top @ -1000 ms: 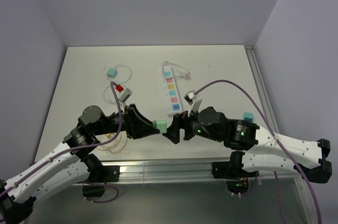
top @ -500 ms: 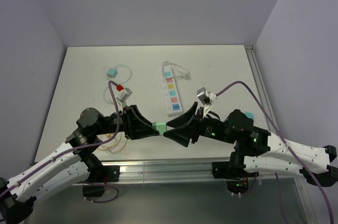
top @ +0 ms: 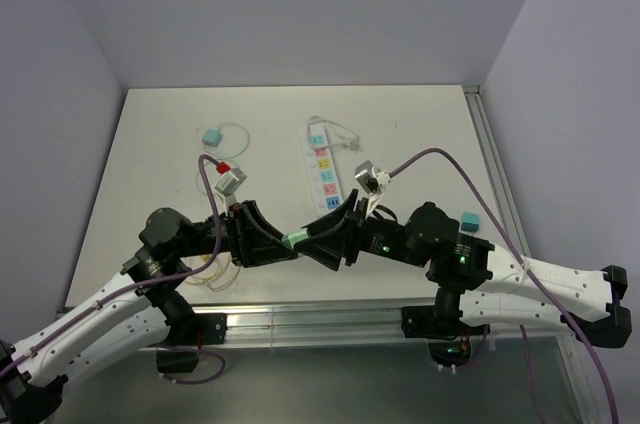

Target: Insert the plug

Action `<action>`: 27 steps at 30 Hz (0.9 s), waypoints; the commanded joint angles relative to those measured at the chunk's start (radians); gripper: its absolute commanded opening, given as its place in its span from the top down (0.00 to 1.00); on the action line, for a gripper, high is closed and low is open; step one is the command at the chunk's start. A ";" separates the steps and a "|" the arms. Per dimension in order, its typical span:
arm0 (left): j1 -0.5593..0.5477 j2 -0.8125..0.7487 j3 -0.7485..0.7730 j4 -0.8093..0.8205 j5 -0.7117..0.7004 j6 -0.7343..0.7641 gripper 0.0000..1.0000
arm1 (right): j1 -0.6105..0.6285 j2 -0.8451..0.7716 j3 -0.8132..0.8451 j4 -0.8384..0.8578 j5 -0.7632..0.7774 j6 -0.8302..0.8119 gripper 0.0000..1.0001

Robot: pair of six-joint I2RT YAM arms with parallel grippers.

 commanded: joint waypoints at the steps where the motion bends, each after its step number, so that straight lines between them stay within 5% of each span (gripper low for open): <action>1: -0.003 -0.021 0.025 0.016 -0.017 0.024 1.00 | 0.008 -0.008 0.005 -0.002 0.004 0.016 0.42; 6: -0.003 -0.034 0.023 0.016 -0.023 0.030 1.00 | 0.007 -0.021 -0.007 0.013 -0.048 0.037 0.48; 10: -0.003 -0.033 0.020 0.024 -0.020 0.027 1.00 | 0.007 -0.010 -0.006 0.022 -0.093 0.045 0.61; 18: -0.003 -0.030 0.022 0.030 -0.017 0.023 1.00 | 0.008 0.042 0.026 0.030 -0.167 0.043 0.53; 19: -0.003 -0.033 0.022 0.028 -0.017 0.023 1.00 | 0.007 0.050 0.028 0.030 -0.170 0.043 0.55; 23: -0.003 -0.034 0.036 -0.005 -0.020 0.044 1.00 | 0.007 0.059 0.042 0.035 -0.180 0.043 0.94; 26: -0.003 -0.050 0.120 -0.235 -0.138 0.160 0.60 | 0.007 0.053 0.065 -0.022 -0.083 0.040 1.00; 27: -0.003 -0.057 0.160 -0.386 -0.190 0.208 0.31 | 0.007 0.055 0.090 -0.080 0.000 0.043 1.00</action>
